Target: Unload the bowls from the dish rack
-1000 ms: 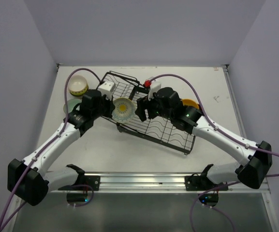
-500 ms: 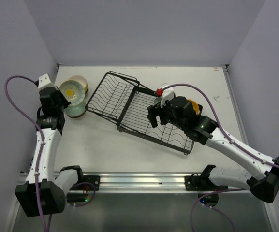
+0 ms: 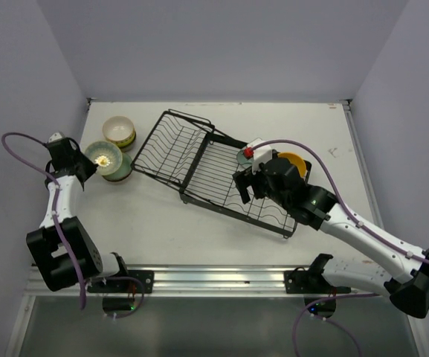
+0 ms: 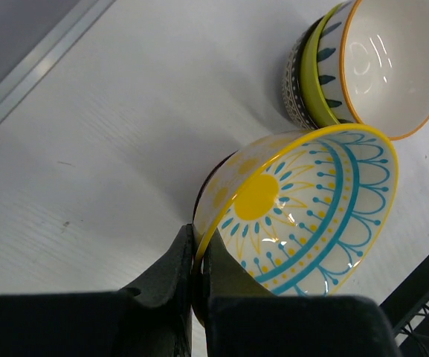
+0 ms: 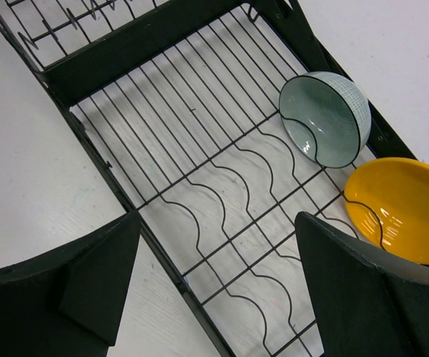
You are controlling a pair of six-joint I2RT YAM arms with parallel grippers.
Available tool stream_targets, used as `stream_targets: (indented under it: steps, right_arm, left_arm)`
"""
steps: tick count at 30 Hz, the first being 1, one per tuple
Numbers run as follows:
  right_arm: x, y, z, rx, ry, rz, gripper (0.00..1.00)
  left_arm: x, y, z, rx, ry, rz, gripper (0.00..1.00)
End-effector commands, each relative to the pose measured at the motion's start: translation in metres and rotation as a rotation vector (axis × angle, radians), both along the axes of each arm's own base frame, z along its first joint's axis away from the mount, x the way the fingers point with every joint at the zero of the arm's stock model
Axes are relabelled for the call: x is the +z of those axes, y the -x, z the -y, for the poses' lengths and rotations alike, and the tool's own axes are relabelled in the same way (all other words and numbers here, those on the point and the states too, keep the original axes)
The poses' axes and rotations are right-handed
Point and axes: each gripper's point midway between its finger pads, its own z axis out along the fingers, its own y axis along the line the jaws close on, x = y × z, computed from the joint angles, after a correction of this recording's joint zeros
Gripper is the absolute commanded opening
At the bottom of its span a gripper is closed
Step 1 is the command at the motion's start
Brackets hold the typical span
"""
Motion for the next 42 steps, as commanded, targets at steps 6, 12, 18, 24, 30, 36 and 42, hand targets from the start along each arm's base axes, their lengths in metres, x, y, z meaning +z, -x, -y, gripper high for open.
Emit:
stream_targets:
  steps: [6,12,18,24,30,36,42]
  right_arm:
    - [0.006,-0.005,0.005,-0.025,0.003,0.042,0.89]
    - [0.008,-0.006,0.007,-0.031,0.001,0.049,0.89]
    - [0.006,-0.006,0.007,-0.035,0.006,0.048,0.9]
    - [0.005,-0.006,0.007,-0.036,0.01,0.047,0.9]
    - [0.004,-0.007,0.008,-0.04,0.012,0.047,0.9]
    - [0.003,-0.008,0.009,-0.047,0.018,0.047,0.91]
    - [0.002,-0.009,0.011,-0.055,0.023,0.049,0.91]
  left_arm:
    - [0.015,-0.024,0.014,-0.084,0.091,0.095,0.0]
    - [0.003,-0.026,0.015,-0.093,0.112,0.069,0.0]
    - [-0.003,-0.028,0.021,-0.124,0.141,0.063,0.01]
    - [-0.004,-0.028,0.025,-0.144,0.153,0.063,0.29]
    - [-0.004,-0.028,0.028,-0.157,0.162,0.066,0.42]
    - [0.001,-0.026,0.024,-0.145,0.135,0.067,0.46]
    - [0.017,-0.022,0.018,-0.126,0.083,0.094,0.46]
